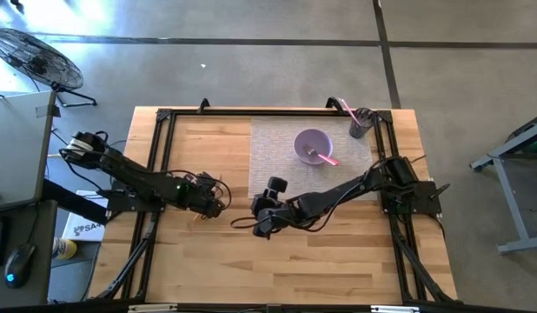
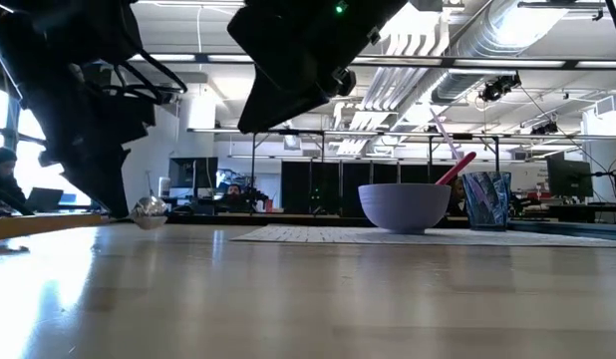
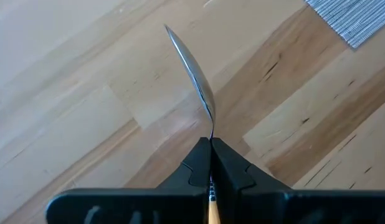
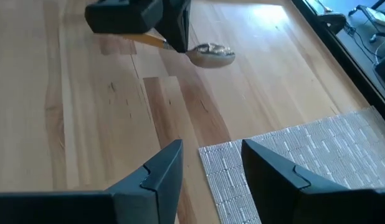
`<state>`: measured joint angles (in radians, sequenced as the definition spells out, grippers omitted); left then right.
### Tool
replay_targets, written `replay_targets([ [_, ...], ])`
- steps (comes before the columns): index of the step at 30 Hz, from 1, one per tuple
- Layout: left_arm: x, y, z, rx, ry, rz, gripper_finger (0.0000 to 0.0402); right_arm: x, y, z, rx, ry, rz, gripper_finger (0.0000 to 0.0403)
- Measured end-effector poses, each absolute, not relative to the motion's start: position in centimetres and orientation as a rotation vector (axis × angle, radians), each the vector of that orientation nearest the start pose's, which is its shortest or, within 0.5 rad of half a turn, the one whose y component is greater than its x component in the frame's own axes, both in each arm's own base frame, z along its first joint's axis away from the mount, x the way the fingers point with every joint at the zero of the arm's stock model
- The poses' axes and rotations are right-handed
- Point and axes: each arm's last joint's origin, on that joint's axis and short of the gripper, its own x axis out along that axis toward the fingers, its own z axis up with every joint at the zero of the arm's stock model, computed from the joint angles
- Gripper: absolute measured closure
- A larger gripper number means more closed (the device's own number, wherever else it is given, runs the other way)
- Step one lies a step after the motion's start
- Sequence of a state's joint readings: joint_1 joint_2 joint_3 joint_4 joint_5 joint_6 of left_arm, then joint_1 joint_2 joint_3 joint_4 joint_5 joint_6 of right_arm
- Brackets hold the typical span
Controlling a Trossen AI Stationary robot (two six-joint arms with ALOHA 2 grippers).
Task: Pick & Place Utensil
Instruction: Put the light brown spoon into the bowl on the mat
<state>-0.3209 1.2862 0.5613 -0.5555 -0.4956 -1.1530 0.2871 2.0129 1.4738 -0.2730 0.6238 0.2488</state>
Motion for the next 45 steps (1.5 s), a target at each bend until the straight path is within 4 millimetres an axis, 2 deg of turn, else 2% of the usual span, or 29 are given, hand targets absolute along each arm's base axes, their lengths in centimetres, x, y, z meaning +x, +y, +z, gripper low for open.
replay_targets([
  [15, 19.7, -5.1, 14.0, -0.49, 0.907, 0.787, 0.0401, 42.5, 10.8, 20.3, -0.125, 0.672, -0.393, 0.0246],
  [26, 19.8, -5.1, 13.9, -0.498, 0.906, 0.783, 0.0401, 42.5, 10.8, 20.3, -0.123, 0.667, -0.392, 0.0245],
  [37, 19.7, -5.1, 13.8, -0.505, 0.926, 0.78, 0.0381, 42.5, 10.8, 20.3, -0.123, 0.667, -0.392, 0.0246],
  [45, 19.6, -5.1, 13.8, -0.499, 0.922, 0.784, 0.0397, 42.5, 10.8, 20.3, -0.123, 0.667, -0.392, 0.0245],
])
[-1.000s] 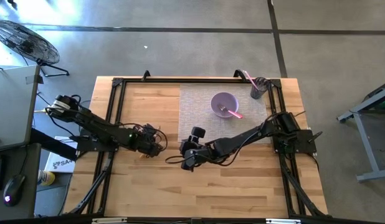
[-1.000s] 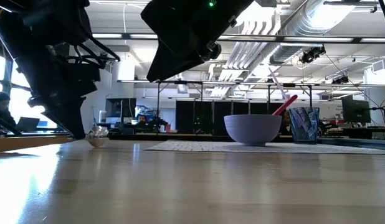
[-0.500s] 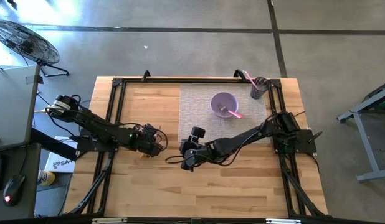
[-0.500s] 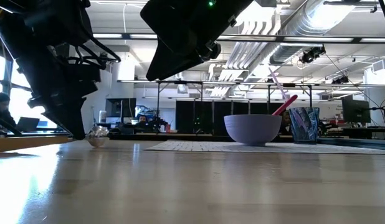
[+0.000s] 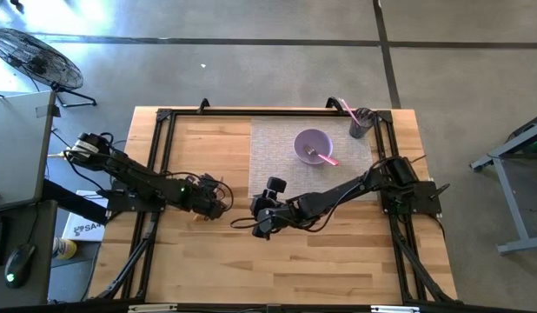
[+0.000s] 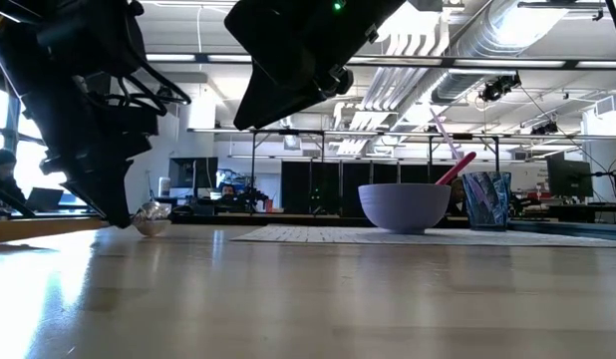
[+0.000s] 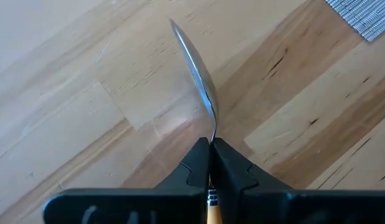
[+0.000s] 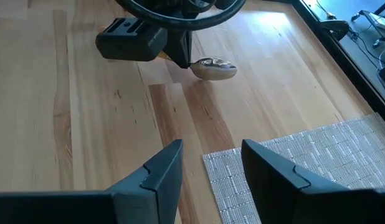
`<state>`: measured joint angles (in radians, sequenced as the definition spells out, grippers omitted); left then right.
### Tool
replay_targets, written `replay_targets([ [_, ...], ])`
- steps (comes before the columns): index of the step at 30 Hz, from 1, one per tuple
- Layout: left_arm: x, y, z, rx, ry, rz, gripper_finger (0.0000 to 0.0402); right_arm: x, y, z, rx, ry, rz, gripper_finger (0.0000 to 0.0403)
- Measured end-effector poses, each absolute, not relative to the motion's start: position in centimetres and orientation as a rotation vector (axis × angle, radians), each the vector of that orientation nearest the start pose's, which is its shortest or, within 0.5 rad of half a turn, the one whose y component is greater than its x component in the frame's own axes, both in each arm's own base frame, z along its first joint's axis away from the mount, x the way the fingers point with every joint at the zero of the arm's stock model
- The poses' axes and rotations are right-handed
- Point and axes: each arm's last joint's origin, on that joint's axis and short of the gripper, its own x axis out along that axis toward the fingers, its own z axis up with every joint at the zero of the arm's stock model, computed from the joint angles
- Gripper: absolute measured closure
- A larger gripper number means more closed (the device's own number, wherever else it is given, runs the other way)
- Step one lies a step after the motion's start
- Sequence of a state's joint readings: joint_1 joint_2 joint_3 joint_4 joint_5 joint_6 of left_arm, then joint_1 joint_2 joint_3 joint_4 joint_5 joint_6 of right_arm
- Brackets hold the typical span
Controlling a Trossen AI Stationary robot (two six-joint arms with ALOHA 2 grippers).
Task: Pick & Place Utensil
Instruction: Put the light brown spoon into the bowl on the mat
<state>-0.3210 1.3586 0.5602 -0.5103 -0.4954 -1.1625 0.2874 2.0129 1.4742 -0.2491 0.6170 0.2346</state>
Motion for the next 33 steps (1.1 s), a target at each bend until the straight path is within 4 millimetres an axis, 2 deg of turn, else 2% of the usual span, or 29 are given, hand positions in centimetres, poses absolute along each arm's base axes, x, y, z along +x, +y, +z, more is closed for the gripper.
replay_targets([
  [7, 19.5, -5.0, 14.0, -0.463, 0.925, 0.777, 0.0399, 42.4, 11.0, 20.6, -0.169, 0.658, -0.408, 0.0245],
  [13, 18.8, -5.1, 15.7, -0.428, 0.823, 0.762, 0.04, 42.2, 11.3, 20.6, -0.21, 0.654, -0.434, 0.0246],
  [20, 17.5, -7.1, 18.4, -0.308, 0.588, 0.664, 0.0401, 42.3, 11.2, 20.7, -0.163, 0.639, -0.45, 0.0246],
  [26, 17.4, -8.9, 18.8, -0.135, 0.496, 0.596, 0.0401, 42.5, 11.3, 20.8, -0.083, 0.608, -0.442, 0.0238],
  [33, 18.5, -8.4, 19.6, -0.285, 0.318, 0.694, 0.0401, 43.1, 11.7, 20.9, -0.135, 0.566, -0.369, 0.0221],
])
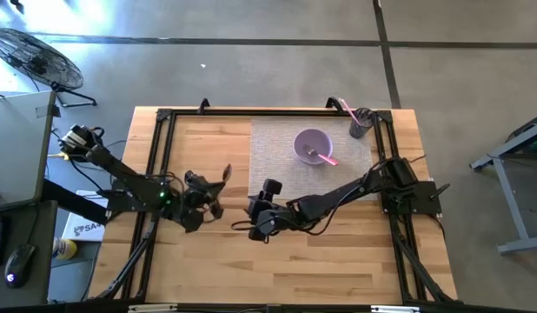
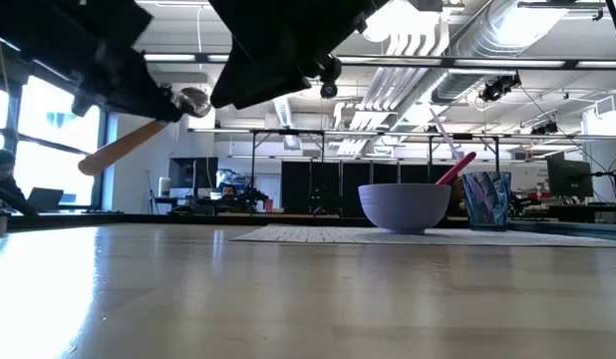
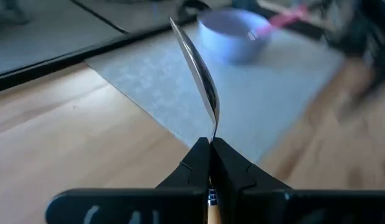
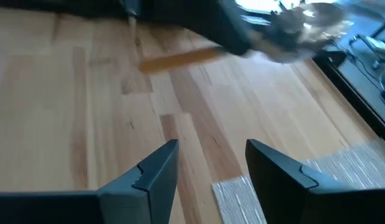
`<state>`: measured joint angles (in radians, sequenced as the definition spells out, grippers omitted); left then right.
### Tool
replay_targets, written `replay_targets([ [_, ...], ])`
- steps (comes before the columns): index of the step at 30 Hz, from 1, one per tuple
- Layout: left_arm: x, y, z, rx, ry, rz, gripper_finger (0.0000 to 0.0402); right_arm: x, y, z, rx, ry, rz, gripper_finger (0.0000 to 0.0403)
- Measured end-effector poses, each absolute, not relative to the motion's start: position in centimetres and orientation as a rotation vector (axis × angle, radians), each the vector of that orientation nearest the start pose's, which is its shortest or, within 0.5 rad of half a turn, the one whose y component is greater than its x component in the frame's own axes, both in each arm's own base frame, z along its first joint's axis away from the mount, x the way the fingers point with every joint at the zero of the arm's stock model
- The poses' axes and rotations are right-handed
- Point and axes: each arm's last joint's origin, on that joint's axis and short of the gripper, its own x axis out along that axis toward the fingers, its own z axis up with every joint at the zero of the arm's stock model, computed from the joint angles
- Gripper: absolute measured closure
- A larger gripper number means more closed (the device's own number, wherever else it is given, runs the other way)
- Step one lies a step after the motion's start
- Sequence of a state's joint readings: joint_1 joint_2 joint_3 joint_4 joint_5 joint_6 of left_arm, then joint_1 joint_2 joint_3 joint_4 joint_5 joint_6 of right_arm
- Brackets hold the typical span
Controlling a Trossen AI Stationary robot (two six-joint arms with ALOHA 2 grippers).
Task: Pick & Place Utensil
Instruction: Put the light brown spoon into the bowl on the mat
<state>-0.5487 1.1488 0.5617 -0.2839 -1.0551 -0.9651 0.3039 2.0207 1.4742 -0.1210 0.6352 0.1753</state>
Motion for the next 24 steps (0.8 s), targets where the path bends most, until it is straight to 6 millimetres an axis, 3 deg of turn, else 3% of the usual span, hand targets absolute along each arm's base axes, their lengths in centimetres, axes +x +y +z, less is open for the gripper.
replay_targets([
  [5, 19.8, -6.8, 20.2, -0.392, 0.216, 0.778, 0.0402, 43.5, 12.2, 20.4, -0.189, 0.551, -0.344, 0.0203],
  [9, 21.1, -5.8, 20.8, -0.487, 0.222, 0.713, 0.0401, 44.2, 13.1, 18.8, -0.322, 0.537, -0.317, 0.0186],
  [16, 23.3, -2.7, 21.9, -0.688, 0.276, 0.428, 0.0401, 44.5, 16.5, 16.6, -0.866, 0.516, -0.161, 0.0178],
  [24, 24.1, -0.1, 23.0, -0.906, 0.276, 0.162, 0.0401, 44.2, 19.1, 17.5, -1.397, 0.485, -0.284, 0.0178],
])
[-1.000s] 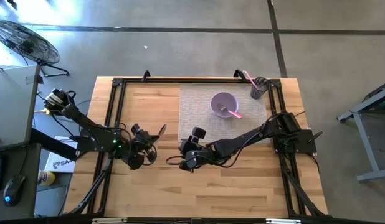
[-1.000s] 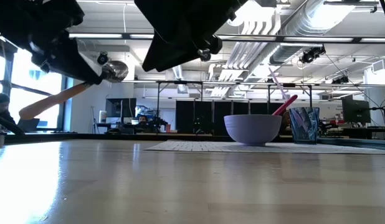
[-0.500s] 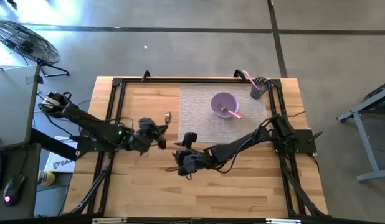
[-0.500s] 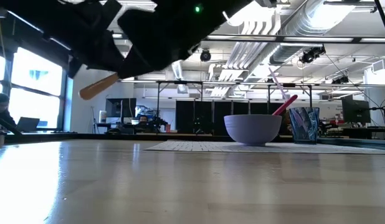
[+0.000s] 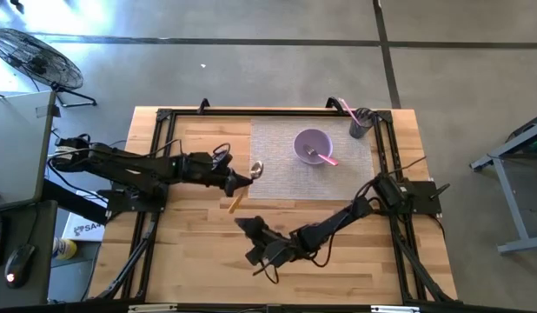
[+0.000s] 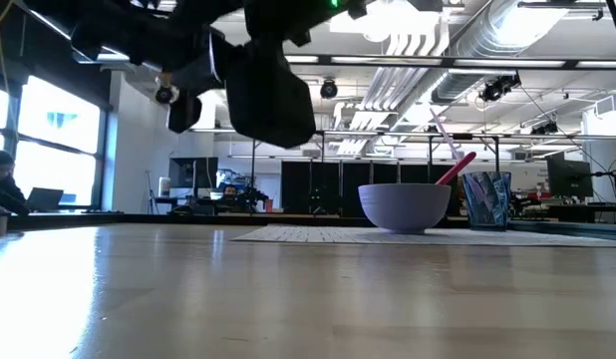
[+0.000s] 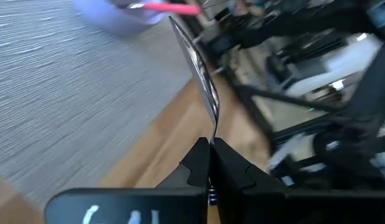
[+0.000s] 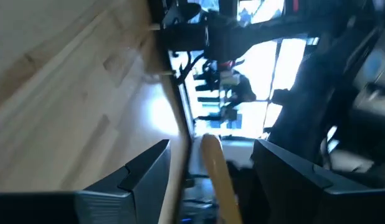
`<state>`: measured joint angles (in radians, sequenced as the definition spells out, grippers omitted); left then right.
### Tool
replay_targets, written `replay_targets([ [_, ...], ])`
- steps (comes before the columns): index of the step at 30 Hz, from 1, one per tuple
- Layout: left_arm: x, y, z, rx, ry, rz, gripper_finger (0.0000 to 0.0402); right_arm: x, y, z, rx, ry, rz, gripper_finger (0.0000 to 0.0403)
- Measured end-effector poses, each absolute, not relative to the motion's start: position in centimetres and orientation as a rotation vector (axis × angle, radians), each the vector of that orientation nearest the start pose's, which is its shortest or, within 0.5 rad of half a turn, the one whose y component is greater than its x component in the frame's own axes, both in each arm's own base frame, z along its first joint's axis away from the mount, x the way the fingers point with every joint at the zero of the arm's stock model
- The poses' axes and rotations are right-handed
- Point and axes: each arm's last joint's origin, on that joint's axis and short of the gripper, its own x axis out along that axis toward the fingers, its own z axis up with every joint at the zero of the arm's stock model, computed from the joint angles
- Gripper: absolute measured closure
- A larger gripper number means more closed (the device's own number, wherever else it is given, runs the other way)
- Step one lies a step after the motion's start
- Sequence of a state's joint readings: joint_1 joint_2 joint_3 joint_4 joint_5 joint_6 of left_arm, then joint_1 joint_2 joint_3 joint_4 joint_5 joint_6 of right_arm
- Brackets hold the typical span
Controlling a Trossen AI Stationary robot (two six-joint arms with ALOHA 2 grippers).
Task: Pick & Place Utensil
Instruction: Put the light brown spoon into the bowl on the mat
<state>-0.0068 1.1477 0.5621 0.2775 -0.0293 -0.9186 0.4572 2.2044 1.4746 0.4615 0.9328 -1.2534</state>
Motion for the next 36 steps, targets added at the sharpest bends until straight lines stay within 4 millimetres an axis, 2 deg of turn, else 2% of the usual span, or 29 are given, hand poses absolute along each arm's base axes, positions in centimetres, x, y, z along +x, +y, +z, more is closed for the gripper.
replay_targets([
  [5, 24.4, -0.3, 24.2, -0.962, 0.18, 0.051, 0.0401, 44.7, 18.3, 17.7, -1.516, 0.49, -0.263, 0.0179],
  [9, 24.4, -0.3, 24.2, -0.975, 0.194, 0.034, 0.0401, 45.3, 17.4, 18.5, -1.561, 0.446, -0.288, 0.0181],
  [12, 24.4, -0.3, 23.9, -0.975, 0.215, 0.045, 0.0401, 45.5, 17.3, 19.1, -1.618, 0.388, -0.282, 0.0191],
  [19, 24.5, -0.5, 24.7, -1.008, 0.177, -0.058, 0.0402, 45.5, 17.0, 19.0, -1.639, 0.411, -0.287, 0.0219],
  [26, 24.5, -0.6, 24.8, -1.031, 0.186, -0.083, 0.0401, 45.7, 16.8, 19.4, -1.658, 0.391, -0.308, 0.0274],
  [34, 24.5, -0.6, 24.7, -1.027, 0.192, -0.083, 0.0401, 45.7, 16.6, 19.6, -1.617, 0.369, -0.322, 0.0368],
  [36, 24.5, -0.6, 24.6, -1.028, 0.198, -0.084, 0.04, 45.8, 16.4, 19.7, -1.608, 0.375, -0.332, 0.0374],
])
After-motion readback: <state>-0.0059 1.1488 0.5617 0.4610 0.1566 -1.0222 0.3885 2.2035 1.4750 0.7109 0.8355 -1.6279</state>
